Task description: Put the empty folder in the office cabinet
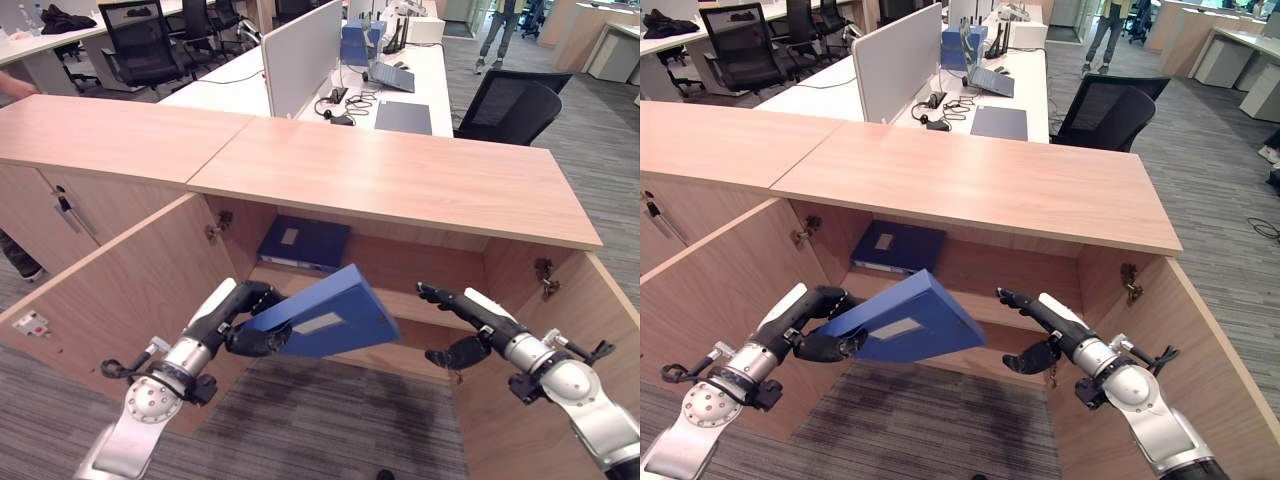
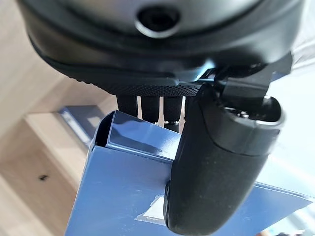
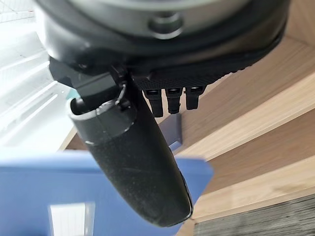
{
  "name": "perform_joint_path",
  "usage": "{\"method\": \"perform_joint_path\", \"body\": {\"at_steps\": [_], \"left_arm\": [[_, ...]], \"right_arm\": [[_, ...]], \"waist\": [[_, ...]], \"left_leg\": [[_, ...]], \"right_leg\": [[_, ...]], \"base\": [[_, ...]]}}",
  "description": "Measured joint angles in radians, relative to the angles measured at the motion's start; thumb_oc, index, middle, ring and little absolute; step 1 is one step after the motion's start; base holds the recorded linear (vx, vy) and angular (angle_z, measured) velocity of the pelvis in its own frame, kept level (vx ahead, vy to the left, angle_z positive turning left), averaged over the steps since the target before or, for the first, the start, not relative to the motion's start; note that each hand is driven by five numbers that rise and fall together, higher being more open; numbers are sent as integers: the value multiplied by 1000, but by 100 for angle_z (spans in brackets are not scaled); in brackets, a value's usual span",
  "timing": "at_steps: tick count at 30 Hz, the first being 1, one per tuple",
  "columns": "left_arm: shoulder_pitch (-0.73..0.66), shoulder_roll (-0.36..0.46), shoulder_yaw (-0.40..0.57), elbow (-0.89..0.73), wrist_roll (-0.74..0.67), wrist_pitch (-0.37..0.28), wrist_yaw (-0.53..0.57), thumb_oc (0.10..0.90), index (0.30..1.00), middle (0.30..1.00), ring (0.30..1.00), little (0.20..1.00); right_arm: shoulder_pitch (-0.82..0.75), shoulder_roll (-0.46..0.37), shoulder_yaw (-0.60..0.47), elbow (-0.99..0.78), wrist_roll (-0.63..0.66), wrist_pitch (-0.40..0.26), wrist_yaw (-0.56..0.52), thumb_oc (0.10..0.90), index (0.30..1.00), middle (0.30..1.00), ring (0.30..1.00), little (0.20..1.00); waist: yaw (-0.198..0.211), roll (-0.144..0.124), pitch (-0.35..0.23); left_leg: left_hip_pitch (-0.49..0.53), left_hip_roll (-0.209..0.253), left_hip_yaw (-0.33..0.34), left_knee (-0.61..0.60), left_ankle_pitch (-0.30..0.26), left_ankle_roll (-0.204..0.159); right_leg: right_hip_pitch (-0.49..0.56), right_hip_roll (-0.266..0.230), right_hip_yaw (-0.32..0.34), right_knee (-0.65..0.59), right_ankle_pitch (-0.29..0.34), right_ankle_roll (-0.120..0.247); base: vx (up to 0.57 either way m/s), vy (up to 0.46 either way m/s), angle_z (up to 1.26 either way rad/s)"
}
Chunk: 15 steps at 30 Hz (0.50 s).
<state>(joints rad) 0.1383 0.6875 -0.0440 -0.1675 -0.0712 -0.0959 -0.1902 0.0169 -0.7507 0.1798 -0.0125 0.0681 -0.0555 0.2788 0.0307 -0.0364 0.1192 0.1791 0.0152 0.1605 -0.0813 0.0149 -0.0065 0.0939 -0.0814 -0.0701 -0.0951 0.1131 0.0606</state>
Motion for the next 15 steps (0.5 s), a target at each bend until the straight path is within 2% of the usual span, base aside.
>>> {"method": "perform_joint_path", "body": {"at_steps": [4, 8, 10, 15], "left_arm": [[-13, 4, -20, -54, -79, -1, -37, 400, 300, 300, 300, 300], [-37, 20, -85, -71, -187, 2, -87, 400, 300, 300, 300, 300], [-59, 51, -122, -71, -205, 12, -84, 400, 300, 300, 300, 300], [-111, 95, -145, -68, -240, 28, -84, 400, 300, 300, 300, 300]], "right_arm": [[-26, 22, 14, 27, 15, 0, -1, 800, 900, 900, 900, 900], [-53, 31, 32, 44, 14, 0, -18, 800, 900, 900, 900, 900], [-73, 31, 43, 70, 14, 0, -26, 800, 900, 900, 900, 900], [-77, 33, 48, 70, 14, -1, -45, 800, 900, 900, 900, 900]], "waist": [[1, 0, 0], [0, 0, 0], [-1, 0, 0], [-1, 1, 0]], "left_leg": [[0, -1, -3, 0, 1, 1], [1, -2, -6, 0, 2, 2], [1, -2, -6, 0, 3, 2], [1, -1, -6, 0, 5, 2]], "right_leg": [[2, 0, -3, 0, 0, 0], [4, 1, -6, 0, 1, 0], [4, 1, -6, 0, 2, -1], [4, 0, -6, 0, 2, -2]], "base": [[0, 0, 1], [0, 0, 2], [-15, -2, 0], [-7, -1, 0]]}}
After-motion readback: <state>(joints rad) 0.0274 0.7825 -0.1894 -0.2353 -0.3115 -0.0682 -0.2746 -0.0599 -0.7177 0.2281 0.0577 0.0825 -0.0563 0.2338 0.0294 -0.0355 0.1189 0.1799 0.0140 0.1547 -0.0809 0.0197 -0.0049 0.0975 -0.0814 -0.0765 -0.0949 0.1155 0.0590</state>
